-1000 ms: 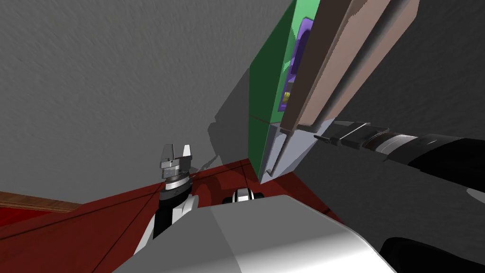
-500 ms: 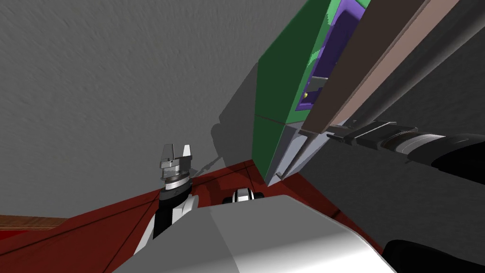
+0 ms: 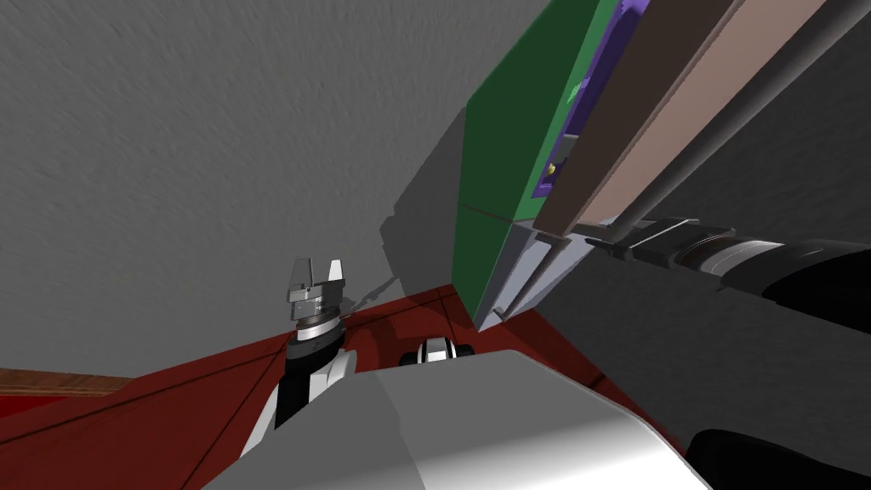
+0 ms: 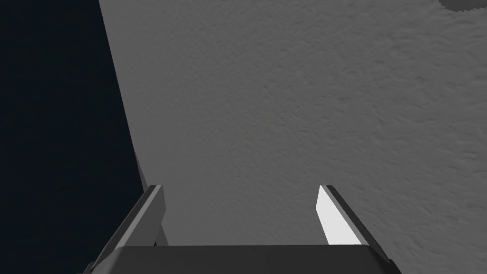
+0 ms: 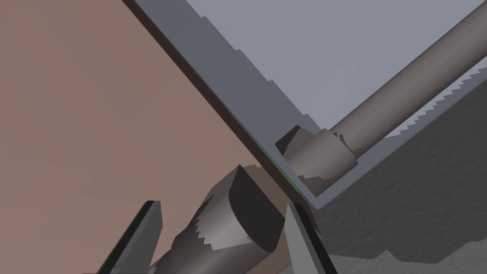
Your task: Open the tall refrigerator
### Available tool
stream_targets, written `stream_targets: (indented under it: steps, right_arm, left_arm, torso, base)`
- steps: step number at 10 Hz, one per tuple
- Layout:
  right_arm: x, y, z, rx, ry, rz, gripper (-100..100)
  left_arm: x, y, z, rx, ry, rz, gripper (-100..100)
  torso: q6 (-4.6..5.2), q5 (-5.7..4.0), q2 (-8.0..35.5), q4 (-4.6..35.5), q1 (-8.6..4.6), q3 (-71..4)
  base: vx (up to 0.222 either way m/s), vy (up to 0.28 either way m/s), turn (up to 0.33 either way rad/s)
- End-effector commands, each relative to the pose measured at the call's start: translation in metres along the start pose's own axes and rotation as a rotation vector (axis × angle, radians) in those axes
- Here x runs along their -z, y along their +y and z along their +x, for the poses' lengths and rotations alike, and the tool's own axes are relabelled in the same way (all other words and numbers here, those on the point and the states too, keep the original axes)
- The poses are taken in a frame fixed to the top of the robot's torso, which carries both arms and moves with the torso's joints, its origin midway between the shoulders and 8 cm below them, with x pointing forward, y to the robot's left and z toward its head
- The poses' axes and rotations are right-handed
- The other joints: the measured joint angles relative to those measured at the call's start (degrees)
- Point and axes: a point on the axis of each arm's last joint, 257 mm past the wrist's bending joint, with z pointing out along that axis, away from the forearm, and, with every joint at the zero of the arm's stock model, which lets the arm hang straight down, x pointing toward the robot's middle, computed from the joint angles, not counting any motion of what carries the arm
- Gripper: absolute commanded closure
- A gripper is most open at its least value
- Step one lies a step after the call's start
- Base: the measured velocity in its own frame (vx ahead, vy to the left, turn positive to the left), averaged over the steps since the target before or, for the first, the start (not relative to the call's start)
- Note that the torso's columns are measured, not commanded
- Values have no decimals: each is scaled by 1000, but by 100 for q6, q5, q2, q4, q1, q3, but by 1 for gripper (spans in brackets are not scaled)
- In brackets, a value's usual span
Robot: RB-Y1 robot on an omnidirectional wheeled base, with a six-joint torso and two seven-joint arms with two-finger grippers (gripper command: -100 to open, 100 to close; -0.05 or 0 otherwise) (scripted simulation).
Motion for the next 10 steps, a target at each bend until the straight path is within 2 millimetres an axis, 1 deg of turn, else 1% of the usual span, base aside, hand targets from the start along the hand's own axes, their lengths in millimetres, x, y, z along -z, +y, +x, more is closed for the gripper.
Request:
stream_targets:
  steps: [1, 4, 5, 6, 9, 10]
  right_arm:
    - [-3, 9, -13, 5, -36, -33, 100]
    - [-8, 30, -38, 14, -101, -96, 100]
    - [-8, 30, -38, 14, -101, -96, 100]
    - [-8, 37, -46, 17, -123, -117, 100]
    - [-10, 58, -71, 29, -189, -181, 100]
    - [-10, 59, -61, 21, -172, -185, 100]
  left_arm:
    - [0, 0, 0, 0, 0, 0, 0]
    - [0, 0, 0, 0, 0, 0, 0]
    - [0, 0, 0, 0, 0, 0, 0]
    - [0, 0, 0, 0, 0, 0, 0]
    - [0, 0, 0, 0, 0, 0, 0]
    - [0, 0, 0, 0, 0, 0, 0]
  torso:
    - [12, 1, -20, 2, -2, -13]
    - [-7, 19, -71, -7, -6, -60]
    - [-11, 21, -99, -16, 9, -77]
    - [-13, 22, -123, -29, 33, -93]
    - [-18, 30, -82, -12, 28, -68]
    - [-13, 32, -73, -7, 29, -61]
  base:
    - [-172, -189, 19]
    - [-230, -292, 52]
    - [-179, -198, 13]
    - [-222, -214, 11]
    - [-259, -256, 69]
    - [-112, -139, 23]
